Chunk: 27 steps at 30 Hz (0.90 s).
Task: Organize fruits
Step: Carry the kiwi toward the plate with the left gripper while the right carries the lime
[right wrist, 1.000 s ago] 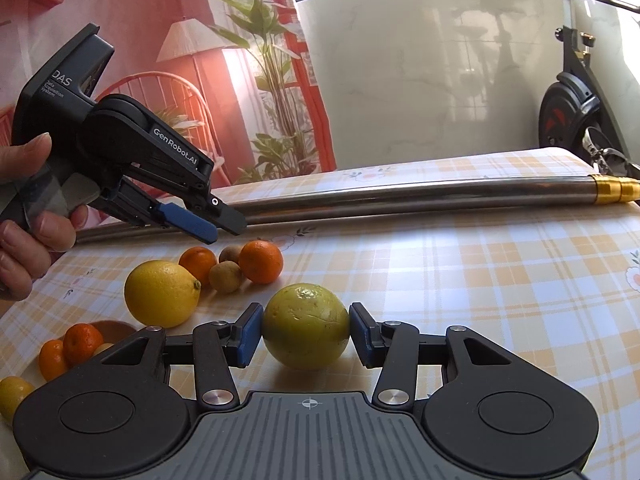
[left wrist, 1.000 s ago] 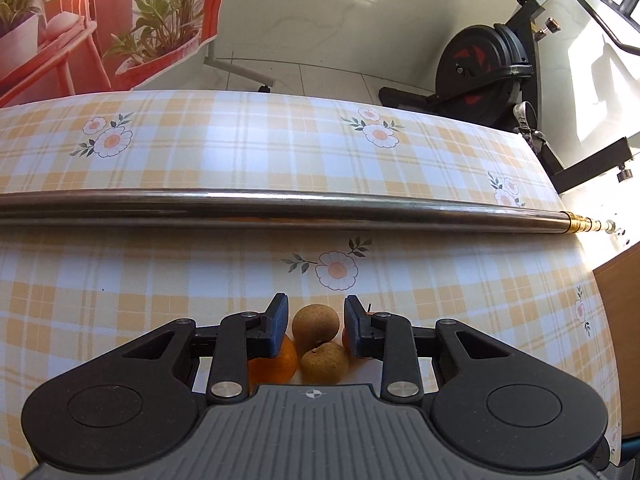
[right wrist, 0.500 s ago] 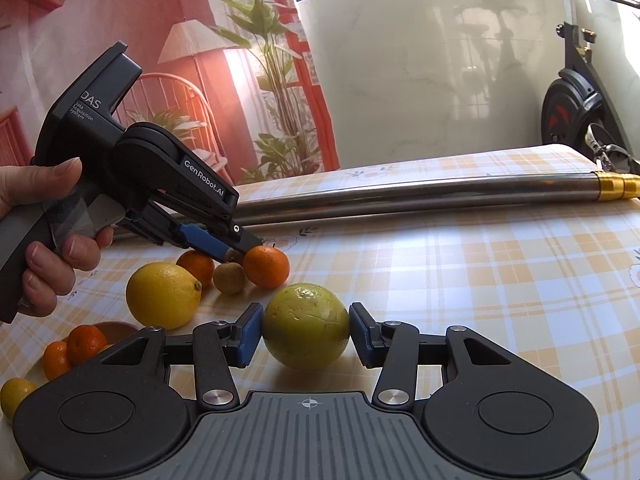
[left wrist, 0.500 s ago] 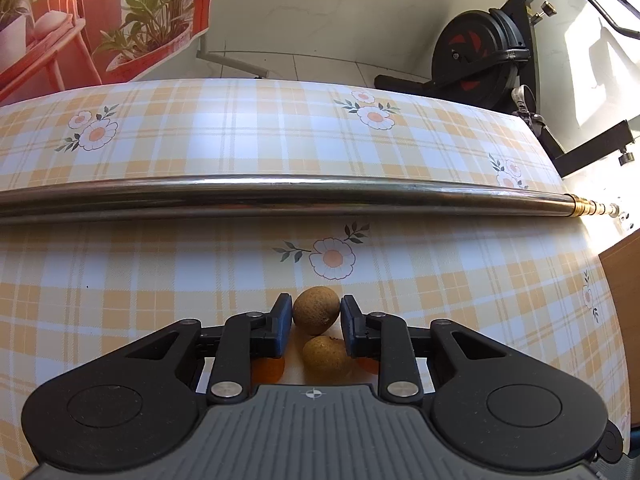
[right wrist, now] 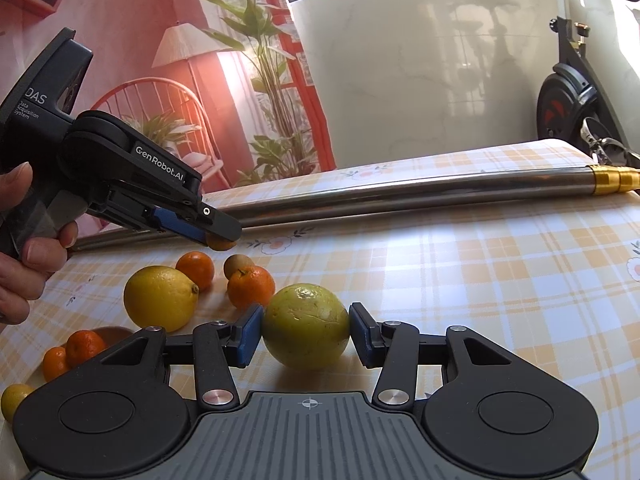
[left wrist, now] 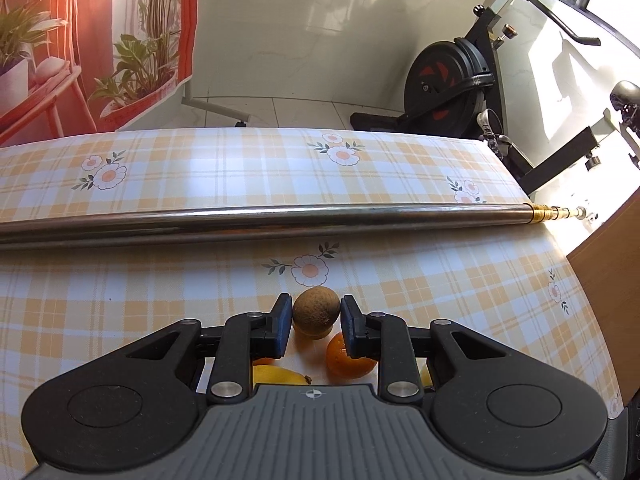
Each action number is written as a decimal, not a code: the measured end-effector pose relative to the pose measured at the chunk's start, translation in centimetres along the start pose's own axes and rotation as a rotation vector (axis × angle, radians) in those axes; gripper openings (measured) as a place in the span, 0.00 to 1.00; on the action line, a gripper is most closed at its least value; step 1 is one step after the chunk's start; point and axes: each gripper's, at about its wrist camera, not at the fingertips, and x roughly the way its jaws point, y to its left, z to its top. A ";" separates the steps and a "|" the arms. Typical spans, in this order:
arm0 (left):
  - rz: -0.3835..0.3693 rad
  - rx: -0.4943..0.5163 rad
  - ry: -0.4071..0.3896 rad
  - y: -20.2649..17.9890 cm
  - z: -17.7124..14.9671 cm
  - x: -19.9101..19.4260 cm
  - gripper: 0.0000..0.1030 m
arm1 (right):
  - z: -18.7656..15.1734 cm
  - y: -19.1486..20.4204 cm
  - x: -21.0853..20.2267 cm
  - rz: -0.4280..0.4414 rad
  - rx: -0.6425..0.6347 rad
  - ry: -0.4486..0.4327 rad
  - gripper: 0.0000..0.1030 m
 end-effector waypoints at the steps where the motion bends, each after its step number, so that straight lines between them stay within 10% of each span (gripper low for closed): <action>1: -0.011 0.001 -0.014 0.1 -0.4 -0.7 0.27 | 0.0 -0.1 -0.1 0.001 0.001 -0.003 0.42; 13: -0.057 0.030 -0.101 0.1 -8.3 -9.6 0.27 | -0.4 -0.2 -0.6 0.011 0.002 -0.023 0.42; 27: -0.150 0.075 -0.016 1.8 -15.8 -12.1 0.27 | -1.0 0.5 -3.9 -0.042 0.058 0.007 0.42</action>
